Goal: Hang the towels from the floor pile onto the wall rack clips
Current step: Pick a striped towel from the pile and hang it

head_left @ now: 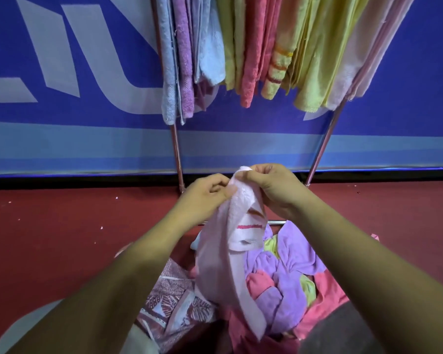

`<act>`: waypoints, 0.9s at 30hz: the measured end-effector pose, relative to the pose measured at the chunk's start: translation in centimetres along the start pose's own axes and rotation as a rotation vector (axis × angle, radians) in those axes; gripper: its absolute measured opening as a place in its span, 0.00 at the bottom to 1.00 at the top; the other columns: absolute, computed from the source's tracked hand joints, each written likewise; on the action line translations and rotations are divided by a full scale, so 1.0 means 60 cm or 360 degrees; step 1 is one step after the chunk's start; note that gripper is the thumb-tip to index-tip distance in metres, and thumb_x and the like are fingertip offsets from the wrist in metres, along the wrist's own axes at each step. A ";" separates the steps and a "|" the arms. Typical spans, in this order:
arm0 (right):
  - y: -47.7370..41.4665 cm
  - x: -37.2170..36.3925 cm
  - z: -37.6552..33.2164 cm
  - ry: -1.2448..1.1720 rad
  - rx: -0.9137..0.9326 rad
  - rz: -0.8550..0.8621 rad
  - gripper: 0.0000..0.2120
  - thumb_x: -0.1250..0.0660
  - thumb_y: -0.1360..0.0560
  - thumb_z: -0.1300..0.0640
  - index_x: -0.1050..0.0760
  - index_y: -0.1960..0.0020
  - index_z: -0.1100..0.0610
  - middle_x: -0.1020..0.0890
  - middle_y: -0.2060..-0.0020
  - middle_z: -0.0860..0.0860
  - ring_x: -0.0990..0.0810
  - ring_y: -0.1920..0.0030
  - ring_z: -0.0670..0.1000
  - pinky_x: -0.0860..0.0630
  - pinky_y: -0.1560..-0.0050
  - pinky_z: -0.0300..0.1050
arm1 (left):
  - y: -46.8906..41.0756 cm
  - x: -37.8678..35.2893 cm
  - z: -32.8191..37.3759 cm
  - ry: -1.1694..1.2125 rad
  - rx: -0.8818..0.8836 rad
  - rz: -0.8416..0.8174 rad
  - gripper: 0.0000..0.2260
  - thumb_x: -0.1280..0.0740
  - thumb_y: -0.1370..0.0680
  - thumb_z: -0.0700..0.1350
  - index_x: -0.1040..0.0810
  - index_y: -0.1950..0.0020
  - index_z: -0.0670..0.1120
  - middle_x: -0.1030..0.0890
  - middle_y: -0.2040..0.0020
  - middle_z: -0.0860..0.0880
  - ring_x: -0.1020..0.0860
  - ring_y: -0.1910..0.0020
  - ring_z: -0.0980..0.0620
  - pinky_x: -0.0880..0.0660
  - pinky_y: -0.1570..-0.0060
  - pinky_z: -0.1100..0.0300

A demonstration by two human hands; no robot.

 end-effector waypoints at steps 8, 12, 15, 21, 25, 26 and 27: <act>0.001 0.020 -0.001 0.0449 -0.0091 -0.0355 0.04 0.31 0.23 0.63 0.24 0.56 0.61 0.24 0.63 0.56 0.24 0.61 0.51 0.24 0.59 0.42 | -0.013 0.034 -0.008 0.0419 0.0131 0.0468 0.08 0.33 0.25 0.52 0.20 0.61 0.49 0.25 0.64 0.46 0.30 0.61 0.50 0.33 0.55 0.52; -0.006 0.031 -0.012 0.0220 0.0017 -0.0188 0.14 0.32 0.23 0.64 0.30 0.66 0.55 0.31 0.71 0.50 0.31 0.70 0.46 0.32 0.64 0.41 | -0.018 0.053 -0.023 0.0266 0.0210 0.0638 0.07 0.33 0.23 0.46 0.21 0.60 0.47 0.26 0.65 0.48 0.31 0.64 0.52 0.35 0.58 0.56; -0.015 0.034 -0.022 0.0037 0.0115 -0.0071 0.13 0.31 0.31 0.56 0.36 0.65 0.53 0.38 0.68 0.52 0.39 0.69 0.50 0.47 0.65 0.51 | -0.017 0.045 -0.020 0.0186 0.0216 0.0591 0.05 0.34 0.21 0.40 0.21 0.54 0.49 0.23 0.63 0.52 0.29 0.65 0.56 0.33 0.61 0.60; -0.010 0.020 -0.017 0.0110 0.0110 -0.0116 0.08 0.33 0.24 0.54 0.24 0.56 0.59 0.25 0.60 0.59 0.27 0.58 0.56 0.31 0.54 0.52 | -0.014 -0.013 0.007 0.0335 -0.0020 -0.0135 0.20 0.29 0.27 0.54 0.25 0.37 0.51 0.18 0.47 0.45 0.21 0.47 0.54 0.27 0.42 0.58; -0.008 0.023 -0.018 0.0130 0.0079 -0.0185 0.08 0.30 0.24 0.54 0.22 0.58 0.57 0.22 0.60 0.59 0.25 0.58 0.55 0.29 0.54 0.50 | -0.019 -0.006 0.009 0.0114 -0.0104 0.0100 0.10 0.27 0.25 0.48 0.24 0.56 0.44 0.23 0.66 0.52 0.28 0.65 0.57 0.31 0.63 0.62; -0.007 0.025 -0.020 0.0149 0.0065 -0.0200 0.08 0.28 0.25 0.52 0.22 0.57 0.58 0.22 0.60 0.59 0.25 0.58 0.55 0.29 0.54 0.49 | -0.021 0.000 0.006 0.0110 -0.0095 0.0168 0.10 0.28 0.25 0.49 0.25 0.58 0.44 0.25 0.67 0.51 0.30 0.65 0.55 0.33 0.64 0.59; -0.004 0.028 -0.022 0.0208 0.0050 -0.0225 0.08 0.27 0.26 0.53 0.21 0.56 0.58 0.22 0.61 0.57 0.25 0.59 0.54 0.28 0.56 0.46 | -0.022 0.006 0.003 0.0135 -0.0063 0.0226 0.12 0.29 0.26 0.53 0.25 0.60 0.47 0.26 0.66 0.49 0.31 0.65 0.53 0.35 0.63 0.57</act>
Point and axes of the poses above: each hand's wrist, its own y-axis away from the middle knuckle, its own x-axis out of the back of the hand, z = x × y, the point moved 3 cm from there along -y, towards the middle knuckle
